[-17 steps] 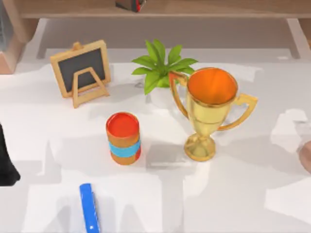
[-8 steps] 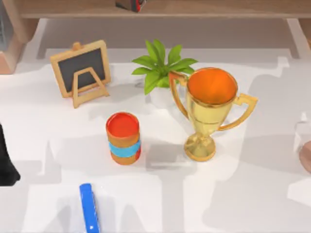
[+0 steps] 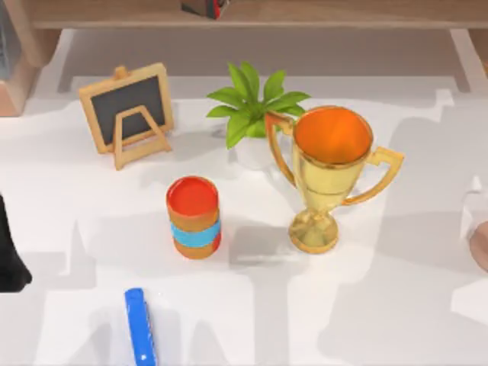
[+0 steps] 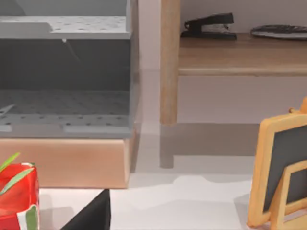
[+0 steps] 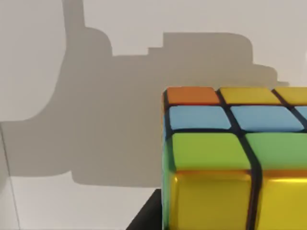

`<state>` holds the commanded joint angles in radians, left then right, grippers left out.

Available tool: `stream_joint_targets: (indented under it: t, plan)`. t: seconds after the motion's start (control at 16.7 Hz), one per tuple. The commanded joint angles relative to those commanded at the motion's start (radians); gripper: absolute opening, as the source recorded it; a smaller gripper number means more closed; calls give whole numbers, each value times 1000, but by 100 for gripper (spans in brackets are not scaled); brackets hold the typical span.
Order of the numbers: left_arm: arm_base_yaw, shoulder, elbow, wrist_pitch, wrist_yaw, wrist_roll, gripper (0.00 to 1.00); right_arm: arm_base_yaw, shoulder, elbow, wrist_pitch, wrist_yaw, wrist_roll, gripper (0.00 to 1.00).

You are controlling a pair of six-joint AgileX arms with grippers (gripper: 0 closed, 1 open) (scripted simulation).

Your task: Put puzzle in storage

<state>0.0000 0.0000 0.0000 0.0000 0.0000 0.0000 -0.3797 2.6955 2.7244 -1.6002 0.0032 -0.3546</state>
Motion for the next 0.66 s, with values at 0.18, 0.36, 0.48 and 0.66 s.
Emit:
stream_joint_targets:
  t: [0.18,0.36,0.48,0.66]
  plan:
    - [0,0,0,0,0,0,100,0,0,0,0,0,0,83]
    - [0,0,0,0,0,0,100,0,0,0,0,0,0,100]
    - [0,0,0,0,0,0,100,0,0,0,0,0,0,100]
    - [0,0,0,0,0,0,100,0,0,0,0,0,0,100]
